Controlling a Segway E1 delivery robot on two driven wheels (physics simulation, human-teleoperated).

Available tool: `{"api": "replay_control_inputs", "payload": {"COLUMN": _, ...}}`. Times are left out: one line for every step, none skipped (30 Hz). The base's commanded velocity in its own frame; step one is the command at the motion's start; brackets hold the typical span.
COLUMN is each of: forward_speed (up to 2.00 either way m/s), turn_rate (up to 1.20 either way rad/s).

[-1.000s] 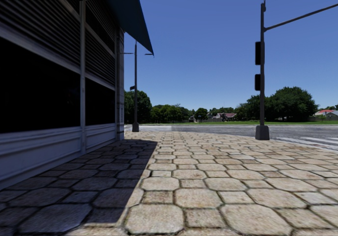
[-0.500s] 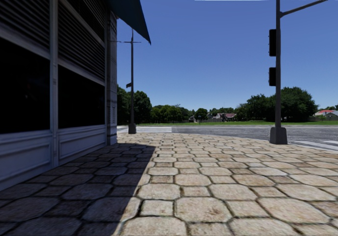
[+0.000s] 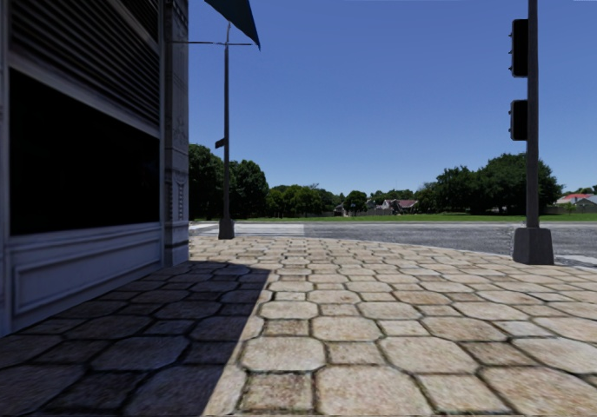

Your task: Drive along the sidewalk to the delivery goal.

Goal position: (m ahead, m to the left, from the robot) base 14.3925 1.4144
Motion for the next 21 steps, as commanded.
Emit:
{"api": "replay_control_inputs", "payload": {"forward_speed": 2.00, "turn_rate": 0.02}}
{"api": "replay_control_inputs", "payload": {"forward_speed": 2.00, "turn_rate": 0.03}}
{"api": "replay_control_inputs", "payload": {"forward_speed": 2.00, "turn_rate": 0.03}}
{"api": "replay_control_inputs", "payload": {"forward_speed": 2.00, "turn_rate": 0.03}}
{"api": "replay_control_inputs", "payload": {"forward_speed": 2.00, "turn_rate": 0.03}}
{"api": "replay_control_inputs", "payload": {"forward_speed": 2.00, "turn_rate": 0.03}}
{"api": "replay_control_inputs", "payload": {"forward_speed": 2.00, "turn_rate": 0.03}}
{"api": "replay_control_inputs", "payload": {"forward_speed": 2.00, "turn_rate": 0.03}}
{"api": "replay_control_inputs", "payload": {"forward_speed": 2.00, "turn_rate": 0.03}}
{"api": "replay_control_inputs", "payload": {"forward_speed": 2.00, "turn_rate": 0.03}}
{"api": "replay_control_inputs", "payload": {"forward_speed": 2.00, "turn_rate": 0.03}}
{"api": "replay_control_inputs", "payload": {"forward_speed": 2.00, "turn_rate": 0.00}}
{"api": "replay_control_inputs", "payload": {"forward_speed": 2.00, "turn_rate": 0.00}}
{"api": "replay_control_inputs", "payload": {"forward_speed": 2.00, "turn_rate": 0.00}}
{"api": "replay_control_inputs", "payload": {"forward_speed": 2.00, "turn_rate": 0.00}}
{"api": "replay_control_inputs", "payload": {"forward_speed": 2.00, "turn_rate": 0.00}}
{"api": "replay_control_inputs", "payload": {"forward_speed": 2.00, "turn_rate": 0.00}}
{"api": "replay_control_inputs", "payload": {"forward_speed": 2.00, "turn_rate": 0.00}}
{"api": "replay_control_inputs", "payload": {"forward_speed": 2.00, "turn_rate": 0.00}}
{"api": "replay_control_inputs", "payload": {"forward_speed": 2.00, "turn_rate": 0.00}}
{"api": "replay_control_inputs", "payload": {"forward_speed": 2.00, "turn_rate": 0.00}}
